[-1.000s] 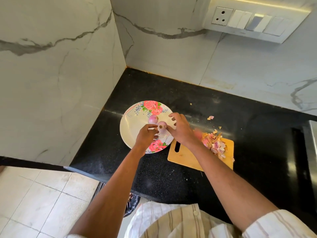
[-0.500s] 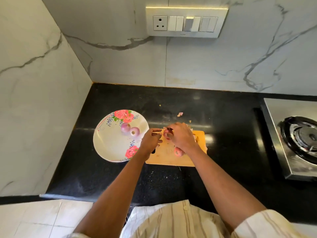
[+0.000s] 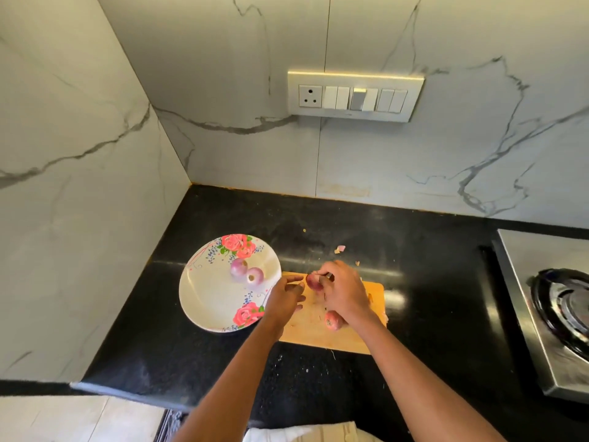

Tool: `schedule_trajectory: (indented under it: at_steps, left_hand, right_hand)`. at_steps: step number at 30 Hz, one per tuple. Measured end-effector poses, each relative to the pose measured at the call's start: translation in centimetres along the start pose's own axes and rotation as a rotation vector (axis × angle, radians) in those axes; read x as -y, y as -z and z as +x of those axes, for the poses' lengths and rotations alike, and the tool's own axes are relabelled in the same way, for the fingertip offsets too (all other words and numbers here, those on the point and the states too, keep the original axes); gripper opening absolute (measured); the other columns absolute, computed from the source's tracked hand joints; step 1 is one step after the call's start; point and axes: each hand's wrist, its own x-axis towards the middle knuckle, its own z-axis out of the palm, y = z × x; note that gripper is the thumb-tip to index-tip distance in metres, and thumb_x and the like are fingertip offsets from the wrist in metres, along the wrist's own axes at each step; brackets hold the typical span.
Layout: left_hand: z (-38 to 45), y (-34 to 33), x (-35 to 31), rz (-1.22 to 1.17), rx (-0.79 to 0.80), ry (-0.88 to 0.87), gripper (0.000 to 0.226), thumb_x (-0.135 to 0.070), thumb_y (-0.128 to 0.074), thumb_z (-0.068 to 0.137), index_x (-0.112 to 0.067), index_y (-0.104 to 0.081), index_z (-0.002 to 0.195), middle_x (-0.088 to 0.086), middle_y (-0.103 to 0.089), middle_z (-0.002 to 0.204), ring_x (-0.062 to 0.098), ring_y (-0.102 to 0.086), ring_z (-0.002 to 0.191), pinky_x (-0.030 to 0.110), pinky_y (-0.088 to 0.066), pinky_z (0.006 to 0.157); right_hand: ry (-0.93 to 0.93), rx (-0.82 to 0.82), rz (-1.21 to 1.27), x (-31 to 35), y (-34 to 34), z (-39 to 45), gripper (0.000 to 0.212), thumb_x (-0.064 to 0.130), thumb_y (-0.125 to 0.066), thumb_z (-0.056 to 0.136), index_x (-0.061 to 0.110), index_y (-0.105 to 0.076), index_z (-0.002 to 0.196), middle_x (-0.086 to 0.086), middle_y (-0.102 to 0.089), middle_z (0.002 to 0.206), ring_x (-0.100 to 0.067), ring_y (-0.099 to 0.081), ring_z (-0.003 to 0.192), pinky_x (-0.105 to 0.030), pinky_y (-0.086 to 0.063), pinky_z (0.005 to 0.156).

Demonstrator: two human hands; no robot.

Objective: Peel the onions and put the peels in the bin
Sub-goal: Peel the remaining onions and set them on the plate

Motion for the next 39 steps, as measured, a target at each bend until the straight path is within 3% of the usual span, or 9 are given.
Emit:
schedule_trajectory:
  at_steps: [5,10,13,17,20,27,33,36,39]
  left_hand:
    - [-0.5,-0.6,-4.2,-0.184,0.172,-0.134,0.030,-0.035,-0.055,0.103,-0.022,-0.058,0.130,0.002,-0.067,0.125,0.020,-0.070,0.111,0.037,-0.057,0.099]
    - [-0.5,-0.5,-7.7,-0.177,0.222,-0.270,0.041,-0.037,-0.054,0.098,-0.017,-0.059,0.134,0.006,-0.067,0.127,0.020,-0.068,0.115,0.035,-0.055,0.101]
    - [-0.7,-1.0,-8.3,-0.150,0.245,-0.291,0.035,-0.035,-0.051,0.102,-0.020,-0.058,0.133,0.005,-0.065,0.128,0.021,-0.068,0.115,0.031,-0.056,0.098]
    - [-0.7,-1.0,-9.3,-0.154,0.235,-0.273,0.034,-0.035,-0.052,0.103,-0.017,-0.052,0.132,0.008,-0.063,0.127,0.025,-0.070,0.109,0.037,-0.057,0.099]
    - [-0.9,-0.6,-9.6,-0.146,0.222,-0.270,0.033,-0.035,-0.054,0.102,-0.016,-0.053,0.129,0.008,-0.066,0.123,0.023,-0.073,0.105,0.037,-0.058,0.097]
    - [-1.8,-0.3,-8.4,-0.055,0.251,-0.315,0.038,-0.035,-0.067,0.094,-0.021,-0.059,0.129,0.000,-0.068,0.122,0.013,-0.070,0.107,0.024,-0.057,0.090]
    - [-2.3,-0.4,-7.6,-0.080,0.290,-0.265,0.032,-0.031,-0.057,0.102,-0.017,-0.058,0.130,0.005,-0.067,0.122,0.020,-0.069,0.109,0.025,-0.057,0.087]
    - [-2.3,-0.2,-8.2,-0.098,0.279,-0.235,0.031,-0.033,-0.044,0.108,-0.016,-0.059,0.129,0.008,-0.068,0.120,0.020,-0.069,0.106,0.025,-0.057,0.086]
    - [-2.4,-0.1,-8.8,-0.138,0.273,-0.187,0.039,-0.040,-0.037,0.108,-0.016,-0.062,0.125,0.010,-0.068,0.118,0.023,-0.069,0.107,0.026,-0.057,0.089]
  right_hand:
    - [-0.048,-0.144,0.326,1.7,3.3,1.2,0.008,0.027,-0.068,0.096,0.023,-0.071,0.090,0.013,-0.066,0.089,0.002,-0.058,0.086,-0.005,-0.039,0.071]
    - [-0.100,-0.172,0.559,2.5,5.9,2.7,0.012,0.033,-0.065,0.098,0.027,-0.073,0.093,0.012,-0.072,0.091,-0.006,-0.066,0.091,-0.022,-0.053,0.077]
    - [-0.088,-0.129,0.649,1.9,7.1,2.7,0.010,0.033,-0.064,0.099,0.029,-0.073,0.096,0.010,-0.073,0.095,-0.007,-0.067,0.095,-0.022,-0.052,0.080]
    - [-0.035,-0.069,0.698,1.4,8.4,2.5,0.011,0.033,-0.066,0.098,0.029,-0.073,0.105,0.013,-0.073,0.100,0.001,-0.066,0.098,-0.016,-0.052,0.081]
    - [0.002,0.003,0.616,1.7,8.7,2.3,0.024,0.035,-0.071,0.093,0.026,-0.073,0.115,0.015,-0.072,0.107,0.000,-0.065,0.102,-0.014,-0.051,0.083]
    - [0.017,-0.056,0.532,1.1,7.9,1.2,0.015,0.035,-0.070,0.094,0.024,-0.076,0.102,0.013,-0.073,0.096,-0.004,-0.066,0.096,-0.017,-0.052,0.080]
    - [-0.059,-0.044,0.651,1.3,7.5,0.5,0.009,0.031,-0.067,0.097,0.026,-0.075,0.099,0.014,-0.072,0.096,-0.002,-0.065,0.095,-0.012,-0.049,0.075]
    - [-0.042,-0.008,0.669,1.4,7.9,0.9,0.015,0.031,-0.066,0.097,0.024,-0.076,0.107,0.013,-0.073,0.102,-0.002,-0.066,0.099,-0.016,-0.050,0.081]
    - [0.031,0.049,0.594,1.3,8.0,1.2,0.020,0.033,-0.069,0.095,0.033,-0.074,0.114,0.015,-0.072,0.111,-0.002,-0.064,0.108,-0.020,-0.052,0.091]
